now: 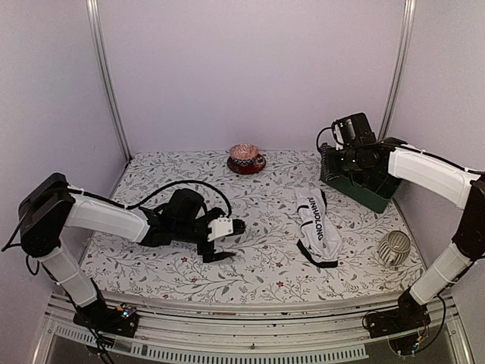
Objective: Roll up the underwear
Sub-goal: Move the storage box to the corner of the board.
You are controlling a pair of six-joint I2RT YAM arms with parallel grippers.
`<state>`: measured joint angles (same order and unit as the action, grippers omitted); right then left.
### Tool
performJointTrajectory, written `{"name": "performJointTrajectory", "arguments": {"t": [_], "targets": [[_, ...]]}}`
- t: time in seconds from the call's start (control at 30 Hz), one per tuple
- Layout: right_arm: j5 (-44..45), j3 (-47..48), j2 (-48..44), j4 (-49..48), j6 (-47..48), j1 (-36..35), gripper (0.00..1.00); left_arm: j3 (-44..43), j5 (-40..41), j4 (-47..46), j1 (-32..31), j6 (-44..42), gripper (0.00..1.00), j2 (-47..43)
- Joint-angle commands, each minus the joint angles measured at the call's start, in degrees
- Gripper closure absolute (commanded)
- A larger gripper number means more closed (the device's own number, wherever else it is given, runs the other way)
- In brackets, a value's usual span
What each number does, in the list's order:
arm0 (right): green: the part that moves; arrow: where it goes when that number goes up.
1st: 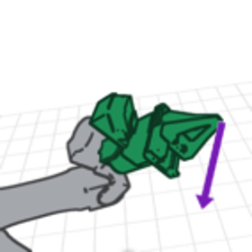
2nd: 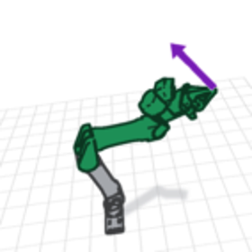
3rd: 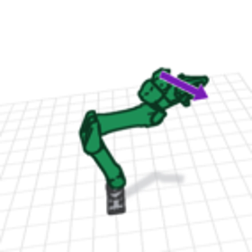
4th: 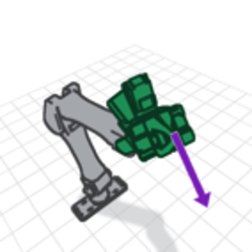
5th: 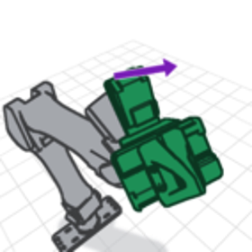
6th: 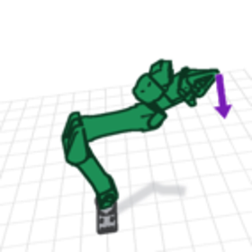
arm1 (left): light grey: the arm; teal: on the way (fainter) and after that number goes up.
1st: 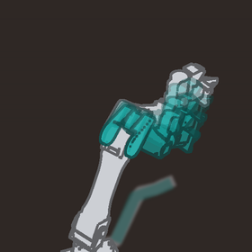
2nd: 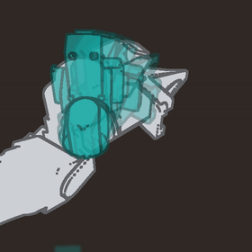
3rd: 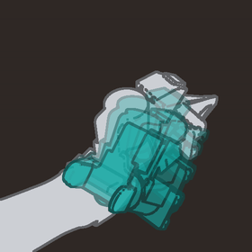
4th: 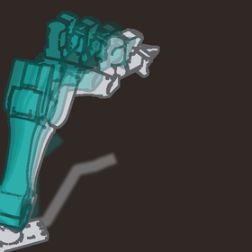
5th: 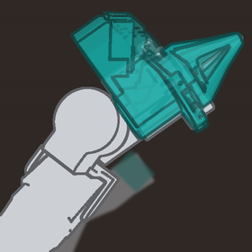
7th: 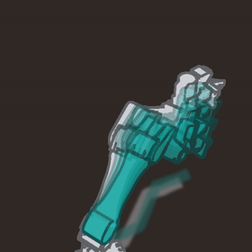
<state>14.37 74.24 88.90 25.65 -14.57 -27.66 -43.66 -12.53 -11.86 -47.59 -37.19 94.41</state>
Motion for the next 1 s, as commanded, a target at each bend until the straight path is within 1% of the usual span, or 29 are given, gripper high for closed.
{"name": "performJointTrajectory", "arguments": {"t": [0.0, 0.03, 0.23, 0.4, 0.57, 0.77, 0.9, 0.97], "targets": [[14.47, 5.81, 4.04, -1.53, -8.8, 1.01, 0.98, -1.28, 0.74, -1.5, 0.15, 0.89, 0.02, 1.71], [14.81, 7.37, 5.52, -1.33, -9.12, 1.78, 0.98, -1.4, 0.88, -1.46, 0.21, 0.96, 0.02, 1.97], [9.03, 20.65, 17.41, 2.11, -13.91, 8.45, 0.98, -1.61, 1.59, -1.56, 0.24, 1.16, 0.01, 2.58], [7.92, 29.88, 27.38, 3.58, -16.65, 11.32, 0.98, -1.64, 1.5, -1.58, 0.25, 1.16, 0.02, 2.88], [7.73, 36.4, 36.1, 3.74, -17.42, 13.15, 0.98, -1.78, 2.06, -1.76, 0.27, 1.07, 0.02, 3.84], [6.82, 38.72, 41.87, 4.28, -18.52, 14.39, 0.98, -2.11, 2.26, -1.85, 0.22, 1.07, 0.01, 4.91], [5.11, 38.58, 43.0, 5.94, -17.85, 14.39, 0.98, -2.29, 2.42, -1.87, 0.28, 1.0, 0.02, 5.47], [2.64, 37.28, 42.42, 6.67, -16.59, 14.25, 0.98, -2.33, 2.45, -1.77, 0.24, 1.02, 0.01, 5.52]]}}
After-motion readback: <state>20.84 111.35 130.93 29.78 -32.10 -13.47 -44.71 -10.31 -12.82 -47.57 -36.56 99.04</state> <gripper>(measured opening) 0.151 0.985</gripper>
